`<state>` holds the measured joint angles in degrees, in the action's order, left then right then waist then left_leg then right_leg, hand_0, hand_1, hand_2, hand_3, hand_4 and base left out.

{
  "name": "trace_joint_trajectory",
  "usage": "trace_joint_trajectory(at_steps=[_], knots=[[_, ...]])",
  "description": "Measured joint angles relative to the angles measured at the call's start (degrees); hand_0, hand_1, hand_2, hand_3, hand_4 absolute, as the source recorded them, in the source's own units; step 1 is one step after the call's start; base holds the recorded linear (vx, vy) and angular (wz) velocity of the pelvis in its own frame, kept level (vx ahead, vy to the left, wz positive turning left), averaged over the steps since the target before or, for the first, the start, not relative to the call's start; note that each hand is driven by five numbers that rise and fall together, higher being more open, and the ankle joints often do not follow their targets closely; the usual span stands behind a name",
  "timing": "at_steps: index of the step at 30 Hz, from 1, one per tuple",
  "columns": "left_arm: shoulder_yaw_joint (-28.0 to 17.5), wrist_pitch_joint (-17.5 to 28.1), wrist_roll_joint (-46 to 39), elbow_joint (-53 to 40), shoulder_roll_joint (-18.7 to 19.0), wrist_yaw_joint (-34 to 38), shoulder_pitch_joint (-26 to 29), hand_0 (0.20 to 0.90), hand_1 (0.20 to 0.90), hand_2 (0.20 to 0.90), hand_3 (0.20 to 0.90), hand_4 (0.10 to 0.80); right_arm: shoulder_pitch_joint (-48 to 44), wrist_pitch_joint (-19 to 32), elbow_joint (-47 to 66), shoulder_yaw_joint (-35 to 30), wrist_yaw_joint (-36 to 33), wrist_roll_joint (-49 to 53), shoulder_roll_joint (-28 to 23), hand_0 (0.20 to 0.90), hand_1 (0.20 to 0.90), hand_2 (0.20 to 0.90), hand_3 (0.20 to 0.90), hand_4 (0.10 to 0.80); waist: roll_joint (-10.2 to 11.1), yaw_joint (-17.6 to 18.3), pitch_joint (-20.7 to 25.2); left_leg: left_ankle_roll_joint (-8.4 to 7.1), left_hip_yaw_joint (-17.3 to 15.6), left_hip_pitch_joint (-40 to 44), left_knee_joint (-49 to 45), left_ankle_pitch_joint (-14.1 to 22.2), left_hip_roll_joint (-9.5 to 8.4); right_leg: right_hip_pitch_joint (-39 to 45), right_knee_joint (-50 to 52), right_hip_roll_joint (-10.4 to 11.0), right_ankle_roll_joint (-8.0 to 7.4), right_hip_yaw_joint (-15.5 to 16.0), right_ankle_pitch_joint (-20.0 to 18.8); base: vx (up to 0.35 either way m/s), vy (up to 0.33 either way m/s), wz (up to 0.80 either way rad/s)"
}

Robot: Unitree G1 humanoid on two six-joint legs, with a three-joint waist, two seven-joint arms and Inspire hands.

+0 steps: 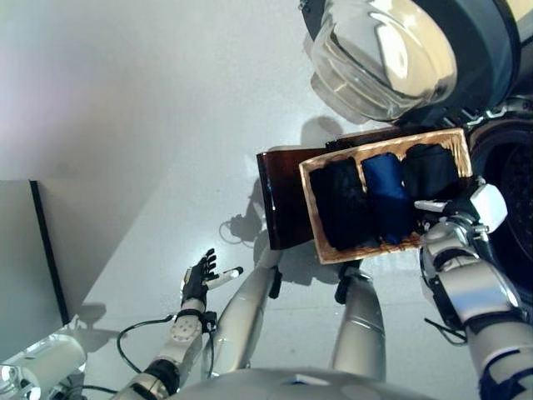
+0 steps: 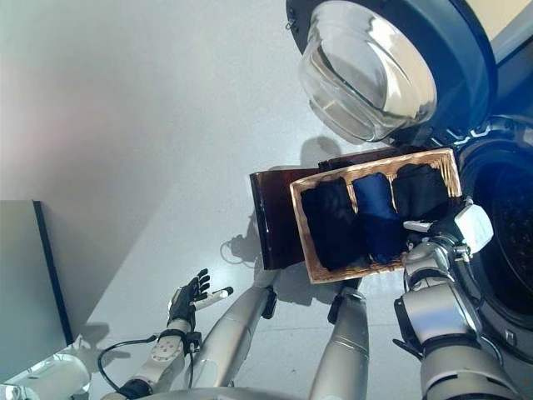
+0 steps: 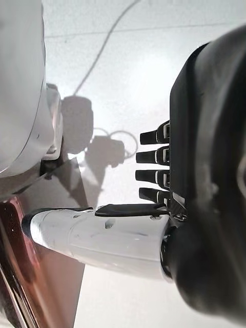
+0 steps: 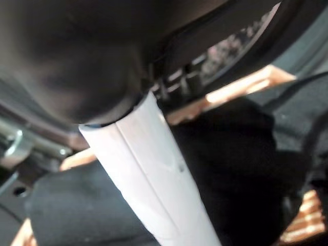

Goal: Pick up the clothes and place them into the washing machine

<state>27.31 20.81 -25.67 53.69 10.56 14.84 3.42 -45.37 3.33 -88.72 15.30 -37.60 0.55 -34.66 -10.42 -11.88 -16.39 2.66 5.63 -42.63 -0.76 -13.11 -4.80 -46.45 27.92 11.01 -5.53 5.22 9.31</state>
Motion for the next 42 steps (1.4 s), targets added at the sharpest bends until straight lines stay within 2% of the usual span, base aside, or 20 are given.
trace_joint_trajectory(at_steps=[1,2,3,4,9,15,21,28,32,37,42], knots=[[0.08,-0.25,0.03,-0.38,-0.06,-0.02,0.04,0.9,0.9,0.9,0.9,0.8,-0.25,0.06,-0.03,0.05,0.08,0.0,-0.66,0.9,0.9,0.9,0.9,0.8,-0.46,-0.06,-0.48,0.0,0.21,-0.01,-0.01,0.0,-0.01,0.0,0.13,0.01,0.03,0.15,0.08,0.008,0.0,0.06],[0.17,-0.37,0.04,-0.59,-0.08,-0.03,0.04,0.9,0.9,0.9,0.9,0.8,-0.34,0.21,-0.03,-0.12,0.07,0.0,-1.23,0.853,0.853,0.853,0.853,0.767,-1.01,-0.1,-0.87,-0.02,0.54,-0.09,-0.02,0.02,-0.06,-0.06,0.48,0.03,-0.03,0.15,0.32,0.011,0.001,0.13],[0.25,-0.41,0.11,-1.04,-0.05,-0.03,0.03,0.9,0.9,0.9,0.9,0.8,-0.46,0.43,-0.06,-0.17,-0.29,0.0,-1.99,0.442,0.442,0.442,0.442,0.473,-1.57,-0.15,-1.35,-0.03,0.89,-0.24,-0.08,0.01,-0.19,-0.3,1.08,0.16,0.1,0.26,0.72,0.01,0.016,0.17],[0.24,-0.4,0.16,-1.43,0.0,0.01,-0.11,0.9,0.9,0.9,0.9,0.8,-0.56,0.47,-0.06,-0.18,-0.94,0.0,-2.31,0.2,0.2,0.2,0.2,0.3,-1.81,-0.23,-1.43,-0.25,1.1,-0.74,-0.2,0.13,-0.19,-0.9,1.66,0.17,0.22,0.36,0.95,0.017,0.016,0.15],[0.23,-0.3,0.36,-3.52,0.03,-0.07,-0.25,0.9,0.9,0.9,0.9,0.8,-0.06,1.55,0.57,-1.7,-4.19,-0.05,-5.61,0.2,0.2,0.2,0.2,0.3,-2.06,-1.57,-1.59,-0.69,1.1,-2.49,-0.56,0.09,-0.28,-3.92,4.55,0.53,1.41,0.13,2.15,0.015,0.019,0.05],[0.3,-0.27,0.36,-3.86,0.0,-0.04,-0.27,0.9,0.9,0.9,0.9,0.8,-0.46,1.6,1.31,-2.46,-2.52,0.03,-7.61,0.2,0.2,0.2,0.2,0.3,-2.39,-1.49,-1.68,-0.83,1.13,-3.0,-0.98,-0.02,-0.08,-4.39,5.17,0.42,1.43,0.18,2.16,0.0,0.0,0.0],[0.23,-0.27,0.35,-3.86,-0.03,-0.01,-0.25,0.9,0.9,0.9,0.9,0.8,0.65,1.75,1.41,-3.32,-0.94,0.73,-6.09,0.2,0.2,0.2,0.2,0.3,-2.38,-0.93,-1.68,-0.68,1.22,-2.6,-1.43,-0.19,-0.03,-3.48,5.04,0.09,1.48,0.36,2.2,0.002,-0.001,0.01],[0.01,-0.41,0.22,-1.8,-0.11,0.05,-0.21,0.9,0.9,0.9,0.9,0.8,1.55,1.77,3.16,-3.45,-0.99,1.17,-1.66,0.2,0.2,0.2,0.2,0.3,-1.93,1.72,-1.73,-1.14,2.12,0.72,-1.93,0.69,0.43,0.9,3.69,-0.47,1.09,1.02,1.98,0.004,-0.013,0.0],[-0.44,-0.56,0.17,-0.09,-0.21,0.08,-0.23,0.9,0.9,0.9,0.9,0.8,3.56,1.55,4.3,-3.45,-0.89,2.18,0.97,0.2,0.2,0.2,0.2,0.3,-0.85,2.98,-1.79,-1.3,2.37,3.47,-2.01,0.56,0.68,4.39,2.61,-0.72,0.97,1.81,1.48,0.015,-0.044,0.0],[-2.7,-0.56,-0.21,0.92,0.68,0.12,-0.16,0.9,0.9,0.9,0.9,0.8,5.77,1.71,8.96,-1.81,-0.95,2.13,4.38,0.2,0.2,0.2,0.2,0.3,2.9,4.56,-1.68,-1.32,2.36,5.33,-1.93,0.65,1.17,6.42,1.75,-1.17,1.14,1.89,1.37,-0.047,-0.023,-0.03],[-2.67,-0.53,-2.01,1.18,0.78,0.1,0.36,0.9,0.9,0.9,0.9,0.8,6.04,1.67,10.57,-0.52,-1.09,2.19,5.84,0.2,0.2,0.2,0.2,0.3,3.95,4.95,-1.94,-1.29,1.82,4.99,-1.71,0.69,1.18,5.8,1.52,-1.24,0.99,1.46,1.27,-0.061,0.001,-0.06]])
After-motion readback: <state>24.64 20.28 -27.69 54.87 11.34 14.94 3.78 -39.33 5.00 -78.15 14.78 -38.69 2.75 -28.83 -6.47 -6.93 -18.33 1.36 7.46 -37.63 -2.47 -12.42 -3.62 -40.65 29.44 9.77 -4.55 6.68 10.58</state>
